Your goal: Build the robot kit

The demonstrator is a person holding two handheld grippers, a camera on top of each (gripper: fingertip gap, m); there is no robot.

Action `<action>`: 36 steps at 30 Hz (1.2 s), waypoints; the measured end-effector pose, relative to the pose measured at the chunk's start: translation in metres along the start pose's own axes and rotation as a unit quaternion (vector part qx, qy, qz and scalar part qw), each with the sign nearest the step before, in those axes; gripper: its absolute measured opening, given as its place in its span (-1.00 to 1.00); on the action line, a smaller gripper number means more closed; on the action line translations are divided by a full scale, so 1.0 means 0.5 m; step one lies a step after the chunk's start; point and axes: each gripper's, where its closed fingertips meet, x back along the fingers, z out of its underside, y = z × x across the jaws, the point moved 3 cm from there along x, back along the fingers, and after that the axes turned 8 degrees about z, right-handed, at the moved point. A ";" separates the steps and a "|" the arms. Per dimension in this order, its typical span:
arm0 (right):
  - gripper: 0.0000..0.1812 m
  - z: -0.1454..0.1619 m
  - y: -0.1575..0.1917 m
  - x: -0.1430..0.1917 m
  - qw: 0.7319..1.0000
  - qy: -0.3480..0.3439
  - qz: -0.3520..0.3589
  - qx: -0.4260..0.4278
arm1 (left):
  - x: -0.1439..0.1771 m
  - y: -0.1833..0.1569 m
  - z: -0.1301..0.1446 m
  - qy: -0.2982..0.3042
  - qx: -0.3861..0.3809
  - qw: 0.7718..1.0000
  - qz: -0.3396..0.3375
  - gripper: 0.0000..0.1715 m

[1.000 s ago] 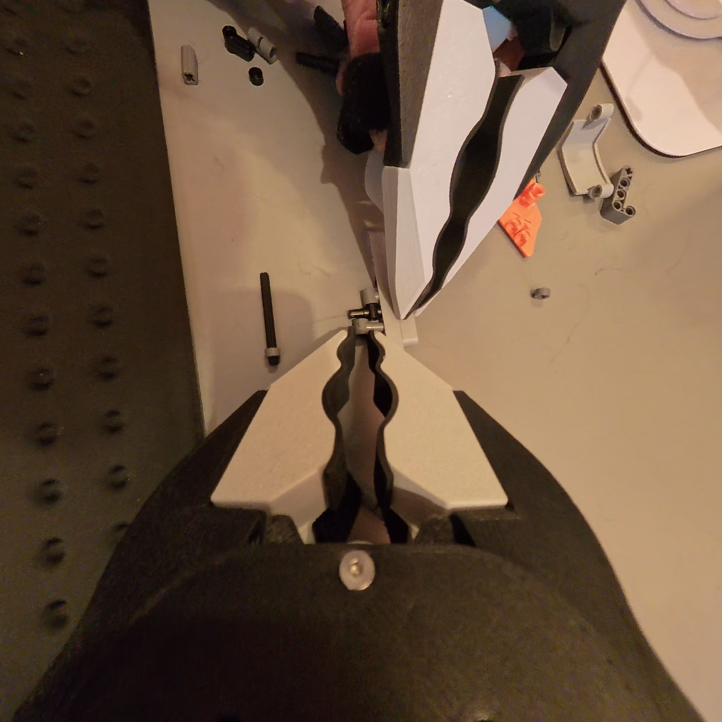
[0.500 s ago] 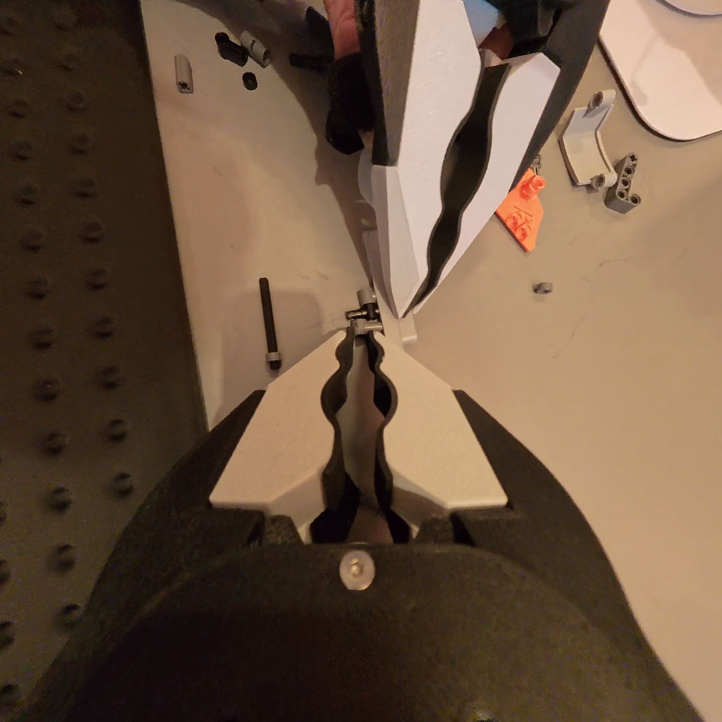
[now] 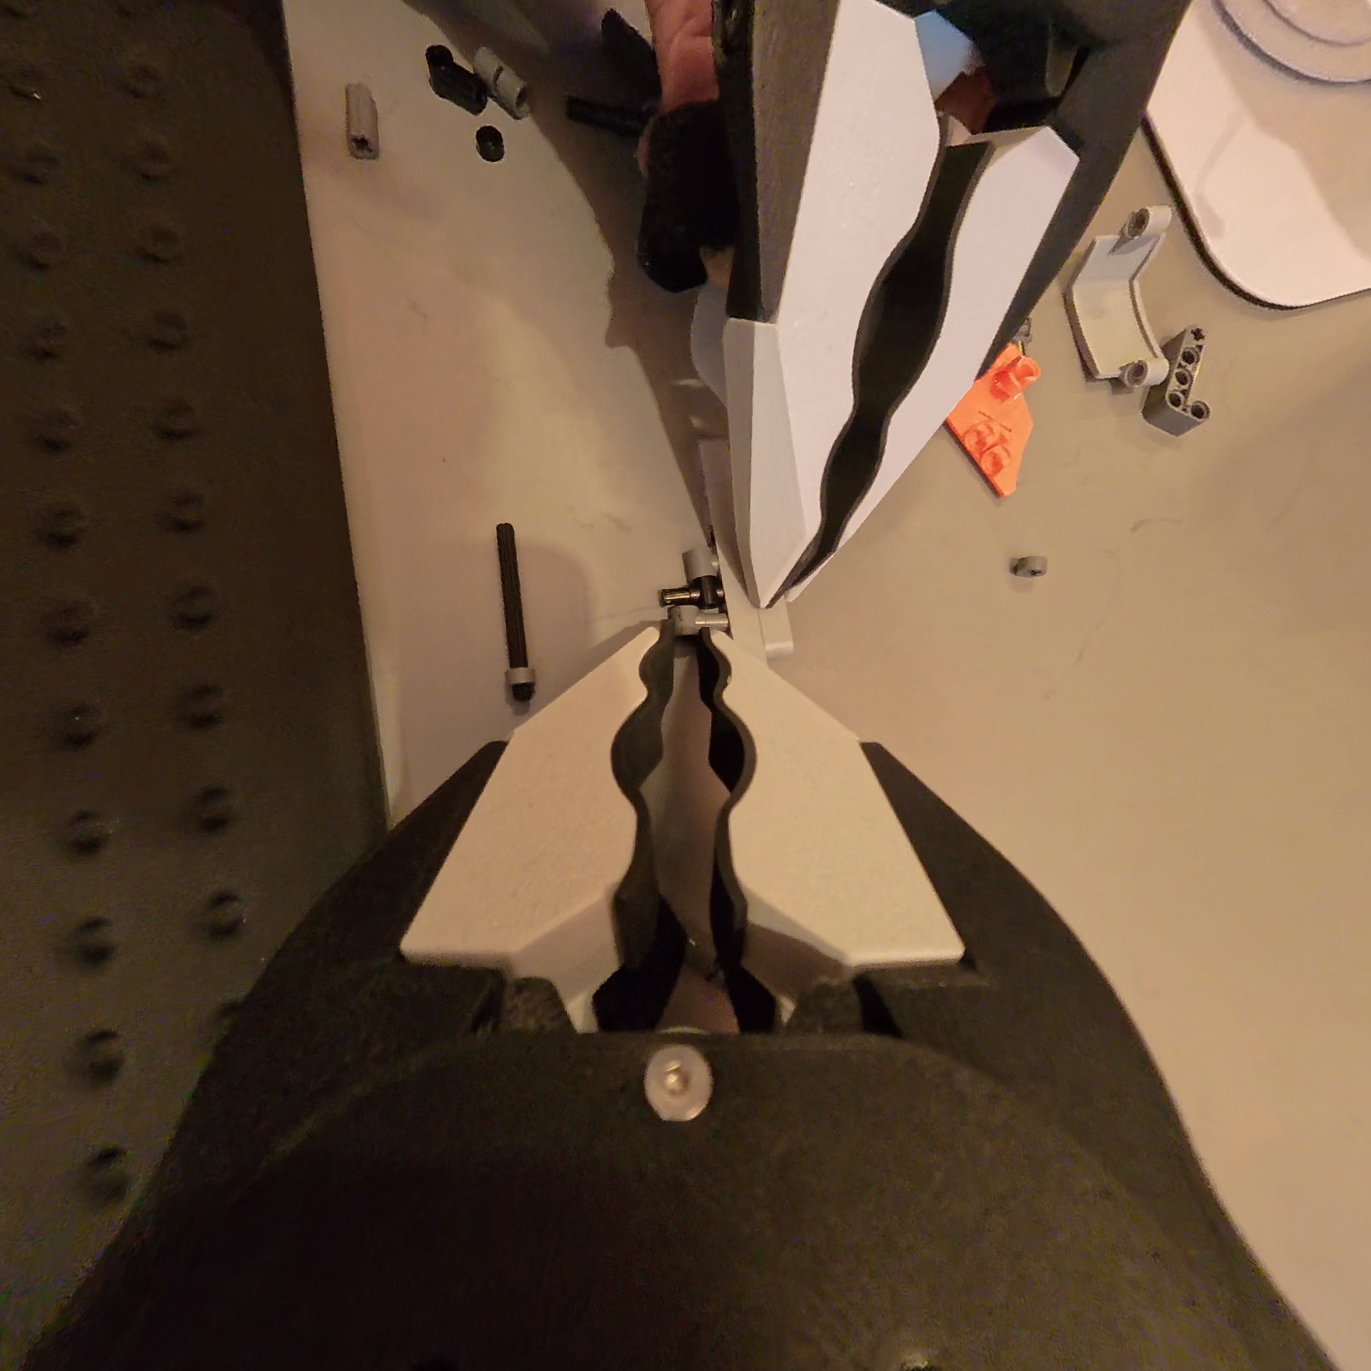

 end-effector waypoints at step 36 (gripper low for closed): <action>-0.87 -0.010 0.002 0.020 1.000 -0.004 0.006 -0.021 | 0.013 0.002 -0.004 0.010 -0.018 1.000 -0.008 -0.94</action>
